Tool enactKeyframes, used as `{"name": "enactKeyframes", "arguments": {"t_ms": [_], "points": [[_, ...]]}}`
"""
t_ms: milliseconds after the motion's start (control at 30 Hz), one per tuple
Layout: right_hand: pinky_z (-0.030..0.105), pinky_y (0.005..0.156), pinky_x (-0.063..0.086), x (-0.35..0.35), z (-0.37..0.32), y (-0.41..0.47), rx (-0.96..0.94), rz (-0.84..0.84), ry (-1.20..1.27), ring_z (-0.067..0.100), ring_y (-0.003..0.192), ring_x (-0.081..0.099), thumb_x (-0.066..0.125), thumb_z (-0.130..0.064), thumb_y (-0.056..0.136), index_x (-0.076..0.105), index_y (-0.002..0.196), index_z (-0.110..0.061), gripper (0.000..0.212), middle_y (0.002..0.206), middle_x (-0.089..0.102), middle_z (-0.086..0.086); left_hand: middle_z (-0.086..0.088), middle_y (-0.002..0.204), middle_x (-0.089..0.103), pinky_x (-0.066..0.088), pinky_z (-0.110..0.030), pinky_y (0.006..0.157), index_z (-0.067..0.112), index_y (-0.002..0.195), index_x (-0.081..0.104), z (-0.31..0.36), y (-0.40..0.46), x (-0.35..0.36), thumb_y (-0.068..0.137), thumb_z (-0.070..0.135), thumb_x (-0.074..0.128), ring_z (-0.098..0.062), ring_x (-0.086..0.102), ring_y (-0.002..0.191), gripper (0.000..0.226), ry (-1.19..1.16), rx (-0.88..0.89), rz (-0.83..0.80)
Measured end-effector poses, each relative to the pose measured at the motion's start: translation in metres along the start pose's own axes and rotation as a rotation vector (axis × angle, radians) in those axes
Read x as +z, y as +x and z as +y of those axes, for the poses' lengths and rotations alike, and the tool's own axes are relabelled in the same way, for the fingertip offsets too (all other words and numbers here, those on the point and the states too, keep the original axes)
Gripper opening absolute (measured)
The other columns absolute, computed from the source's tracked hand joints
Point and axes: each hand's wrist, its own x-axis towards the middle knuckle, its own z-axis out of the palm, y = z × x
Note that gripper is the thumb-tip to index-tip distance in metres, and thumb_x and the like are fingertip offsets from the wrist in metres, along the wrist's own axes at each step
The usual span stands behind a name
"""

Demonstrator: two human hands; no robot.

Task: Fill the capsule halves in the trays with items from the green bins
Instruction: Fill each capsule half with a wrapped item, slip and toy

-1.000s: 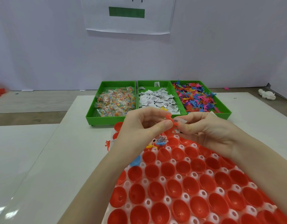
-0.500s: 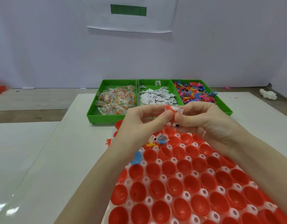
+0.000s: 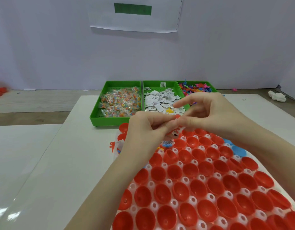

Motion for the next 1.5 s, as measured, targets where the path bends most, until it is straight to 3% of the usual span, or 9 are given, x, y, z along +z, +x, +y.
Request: {"name": "enactKeyframes", "arguments": {"t_ms": [233, 367, 533, 667, 800, 967, 1167, 1367, 1500], "points": [[0.028, 0.068, 0.054, 0.005, 0.007, 0.000, -0.019, -0.062, -0.092, 0.009, 0.061, 0.066, 0.071, 0.000, 0.076, 0.068, 0.079, -0.033, 0.034, 0.071, 0.072, -0.001, -0.001, 0.050, 0.065, 0.053, -0.019, 0.048, 0.012, 0.087, 0.058, -0.009, -0.001, 0.003, 0.080, 0.005, 0.066, -0.010, 0.064, 0.046, 0.013, -0.206, -0.273, 0.002], [0.022, 0.063, 0.051, 0.005, 0.014, 0.003, -0.042, 0.003, -0.294, 0.011, 0.061, 0.065, 0.070, -0.001, 0.077, 0.064, 0.068, -0.034, 0.034, 0.069, 0.070, 0.000, -0.004, 0.069, 0.071, 0.057, -0.022, 0.061, 0.014, 0.102, 0.059, -0.008, 0.003, -0.002, 0.086, 0.016, 0.062, -0.015, 0.070, 0.066, 0.017, -0.230, -0.367, -0.039], [0.009, 0.064, 0.046, 0.010, 0.038, 0.007, 0.047, 0.038, -0.438, -0.002, 0.063, 0.059, 0.068, -0.001, 0.079, 0.073, 0.084, -0.012, 0.013, 0.077, 0.070, -0.003, 0.012, 0.085, 0.065, 0.050, -0.021, 0.078, 0.027, 0.087, 0.063, -0.014, 0.006, -0.011, 0.087, 0.020, 0.061, -0.007, 0.063, 0.084, 0.007, 0.382, -0.044, 0.026], [0.003, 0.058, 0.038, 0.016, 0.048, 0.006, 0.041, 0.022, -0.488, -0.009, 0.057, 0.050, 0.070, -0.005, 0.079, 0.074, 0.085, -0.013, 0.011, 0.069, 0.060, -0.008, 0.014, 0.106, 0.065, 0.034, -0.030, 0.094, 0.027, 0.105, 0.069, -0.023, 0.002, -0.008, 0.085, 0.036, 0.062, -0.009, 0.052, 0.107, 0.022, 0.895, 0.135, -0.162], [0.007, 0.060, 0.035, 0.020, 0.051, 0.005, -0.003, -0.071, -0.577, -0.006, 0.058, 0.048, 0.068, -0.007, 0.081, 0.072, 0.085, -0.011, 0.007, 0.069, 0.051, -0.015, 0.014, 0.115, 0.063, 0.021, -0.029, 0.088, 0.033, 0.111, 0.065, -0.034, 0.002, -0.005, 0.091, 0.045, 0.047, -0.010, 0.044, 0.115, 0.029, 1.145, 0.211, -0.262], [0.023, 0.078, 0.039, 0.020, 0.051, 0.005, -0.052, -0.213, -0.747, 0.012, 0.088, 0.050, 0.059, -0.009, 0.087, 0.070, 0.093, -0.011, 0.013, 0.086, 0.050, -0.005, 0.009, 0.108, 0.067, 0.022, -0.029, 0.085, 0.030, 0.107, 0.067, -0.037, 0.004, -0.006, 0.093, 0.042, 0.046, -0.012, 0.047, 0.108, 0.028, 1.178, 0.235, -0.258], [0.037, 0.079, 0.046, 0.022, 0.047, 0.003, -0.134, -0.299, -0.880, 0.017, 0.092, 0.055, 0.050, -0.014, 0.087, 0.069, 0.097, -0.017, 0.023, 0.093, 0.058, -0.002, 0.009, 0.106, 0.065, 0.024, -0.030, 0.088, 0.032, 0.109, 0.066, -0.038, 0.005, -0.008, 0.092, 0.047, 0.044, -0.012, 0.048, 0.108, 0.031, 1.172, 0.222, -0.261], [0.022, 0.060, 0.035, 0.016, 0.046, 0.010, -0.063, -0.208, -0.830, 0.001, 0.071, 0.050, 0.062, -0.035, 0.081, 0.071, 0.096, -0.038, 0.018, 0.069, 0.049, -0.018, 0.010, 0.103, 0.066, 0.023, -0.029, 0.085, 0.031, 0.106, 0.068, -0.039, 0.004, -0.010, 0.092, 0.048, 0.046, -0.010, 0.050, 0.108, 0.031, 1.113, 0.221, -0.250], [0.017, 0.058, 0.035, 0.014, 0.049, 0.012, 0.013, -0.235, -0.674, -0.005, 0.061, 0.048, 0.069, -0.034, 0.079, 0.073, 0.084, -0.034, 0.006, 0.067, 0.051, -0.019, 0.010, 0.104, 0.067, 0.022, -0.029, 0.084, 0.032, 0.106, 0.068, -0.037, 0.004, -0.012, 0.091, 0.048, 0.046, -0.009, 0.049, 0.109, 0.030, 1.085, 0.213, -0.250]]}}
